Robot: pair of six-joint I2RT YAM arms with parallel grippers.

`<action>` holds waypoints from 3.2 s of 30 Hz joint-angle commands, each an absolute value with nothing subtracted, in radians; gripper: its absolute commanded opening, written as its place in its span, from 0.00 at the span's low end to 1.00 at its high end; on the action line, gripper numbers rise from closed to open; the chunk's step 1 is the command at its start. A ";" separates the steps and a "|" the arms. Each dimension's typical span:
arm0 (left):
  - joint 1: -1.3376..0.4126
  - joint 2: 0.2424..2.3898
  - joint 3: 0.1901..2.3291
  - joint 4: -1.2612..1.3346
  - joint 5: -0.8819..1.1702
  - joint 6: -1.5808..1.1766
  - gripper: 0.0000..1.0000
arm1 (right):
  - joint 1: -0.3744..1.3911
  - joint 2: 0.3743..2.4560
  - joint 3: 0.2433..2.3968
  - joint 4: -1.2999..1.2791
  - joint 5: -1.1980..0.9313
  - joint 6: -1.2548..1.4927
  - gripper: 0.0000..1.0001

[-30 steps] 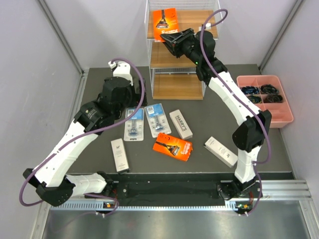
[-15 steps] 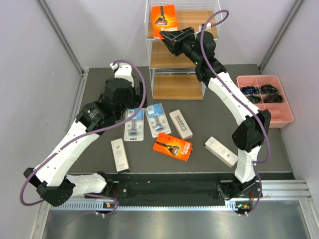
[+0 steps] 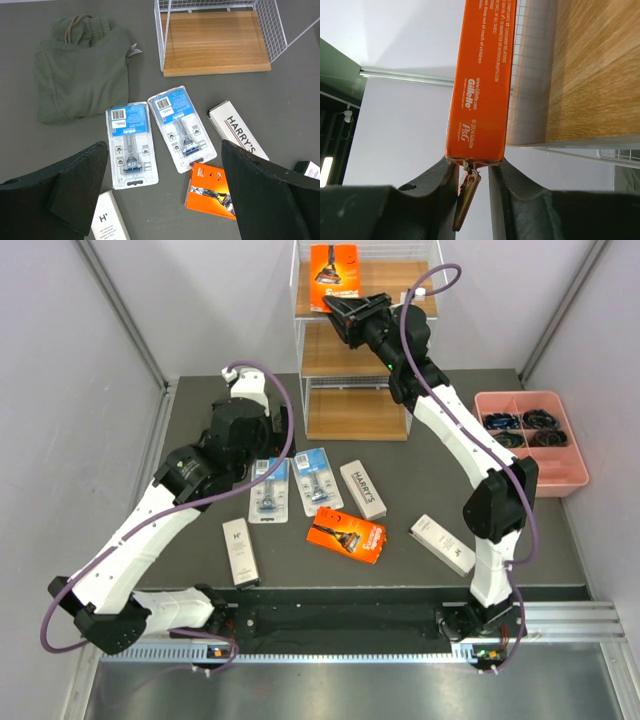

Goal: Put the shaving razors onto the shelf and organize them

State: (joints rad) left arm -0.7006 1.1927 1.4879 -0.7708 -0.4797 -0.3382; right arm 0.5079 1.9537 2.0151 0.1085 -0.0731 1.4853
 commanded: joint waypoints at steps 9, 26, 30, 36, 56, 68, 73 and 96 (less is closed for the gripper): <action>-0.696 1.157 1.477 -0.759 -0.486 -0.345 0.99 | 0.509 1.960 2.013 0.143 -0.077 1.500 0.23; -0.696 1.129 1.450 -0.758 -0.466 -0.364 0.99 | 0.497 1.891 2.049 -0.018 -0.130 1.378 0.85; -0.696 1.126 1.445 -0.755 -0.457 -0.368 0.99 | 0.497 1.845 1.965 0.108 -0.144 1.361 0.95; -0.696 1.124 1.443 -0.753 -0.448 -0.373 0.99 | 0.492 1.799 1.937 0.166 -0.186 1.316 0.99; -0.696 1.132 1.401 -0.716 -0.353 -0.428 0.99 | 0.495 1.375 1.499 -0.073 -0.196 0.990 0.99; -0.696 1.115 1.284 -0.692 -0.272 -0.525 0.99 | 0.499 1.091 1.137 -0.373 -0.204 0.743 0.99; -0.696 1.114 1.175 -0.626 -0.196 -0.590 0.99 | 0.497 0.945 0.965 -0.426 -0.179 0.755 0.99; -0.696 1.114 0.939 -0.457 -0.017 -0.767 0.99 | 0.497 0.749 0.588 -0.470 -0.296 0.851 0.90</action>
State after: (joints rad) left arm -0.7006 1.1339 0.9558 -0.5259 -0.0444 -0.7361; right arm 0.4953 0.7269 0.6266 -0.5228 -0.2398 0.8101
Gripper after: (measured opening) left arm 0.990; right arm 0.912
